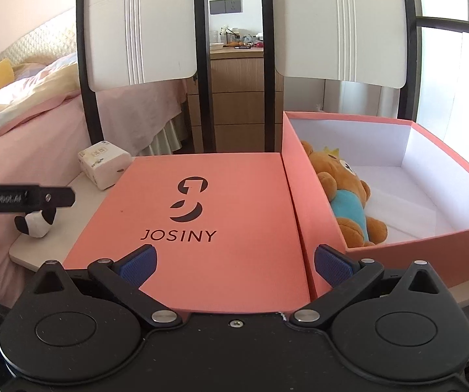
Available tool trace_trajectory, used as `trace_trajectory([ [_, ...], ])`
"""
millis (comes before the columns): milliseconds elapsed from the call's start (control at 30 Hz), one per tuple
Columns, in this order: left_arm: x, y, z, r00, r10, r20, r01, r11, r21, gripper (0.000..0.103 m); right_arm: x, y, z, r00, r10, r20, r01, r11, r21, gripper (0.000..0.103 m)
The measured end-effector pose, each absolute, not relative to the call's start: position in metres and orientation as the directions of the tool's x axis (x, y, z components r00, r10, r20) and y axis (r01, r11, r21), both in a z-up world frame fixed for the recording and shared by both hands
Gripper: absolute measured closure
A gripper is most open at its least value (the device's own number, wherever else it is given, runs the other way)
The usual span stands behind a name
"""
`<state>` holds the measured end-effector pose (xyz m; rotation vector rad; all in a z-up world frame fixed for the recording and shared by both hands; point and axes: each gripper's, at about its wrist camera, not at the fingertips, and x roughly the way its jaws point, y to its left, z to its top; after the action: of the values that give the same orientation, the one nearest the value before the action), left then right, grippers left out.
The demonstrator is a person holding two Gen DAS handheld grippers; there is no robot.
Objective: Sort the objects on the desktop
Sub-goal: 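Withdraw the left gripper from the box, then reach the right gripper to the panda plush and close on it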
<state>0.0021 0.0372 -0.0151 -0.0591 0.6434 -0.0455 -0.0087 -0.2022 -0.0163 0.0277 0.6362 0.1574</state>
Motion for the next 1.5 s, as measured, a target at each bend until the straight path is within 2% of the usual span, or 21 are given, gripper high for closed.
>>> trace_trajectory([
  [200,-0.021,0.056,-0.030,0.818,-0.031,-0.574,0.022,0.999,-0.023,0.007,-0.002,-0.190,-0.021,0.799,0.192,-0.570,-0.138,0.981,0.137,0.000],
  [333,-0.036,0.070,-0.039,0.828,-0.033,-0.560,0.015,0.999,-0.036,0.000,0.005,-0.181,-0.026,0.805,0.194,-0.561,-0.126,0.979,0.157,0.000],
  [533,-0.052,0.084,-0.041,0.850,-0.057,-0.524,0.023,0.997,-0.071,0.000,0.013,-0.162,-0.034,0.809,0.208,-0.551,-0.145,0.977,0.156,0.000],
  [700,-0.052,0.088,-0.039,0.853,-0.078,-0.516,0.019,0.993,-0.118,0.000,0.014,-0.159,-0.033,0.857,0.187,-0.481,-0.102,0.975,0.198,0.000],
  [900,-0.052,0.087,-0.040,0.850,-0.082,-0.520,0.023,0.993,-0.120,0.000,0.019,-0.159,-0.037,0.854,0.201,-0.480,-0.085,0.964,0.252,0.000],
  [1233,-0.053,0.083,-0.042,0.850,-0.068,-0.522,0.021,0.995,-0.096,0.000,0.018,-0.162,-0.040,0.845,0.183,-0.502,-0.069,0.969,0.236,0.000],
  [1500,-0.059,0.085,-0.038,0.863,-0.058,-0.502,0.015,0.996,-0.089,0.000,0.018,-0.147,-0.024,0.856,0.243,-0.456,-0.206,0.970,0.130,0.000],
])
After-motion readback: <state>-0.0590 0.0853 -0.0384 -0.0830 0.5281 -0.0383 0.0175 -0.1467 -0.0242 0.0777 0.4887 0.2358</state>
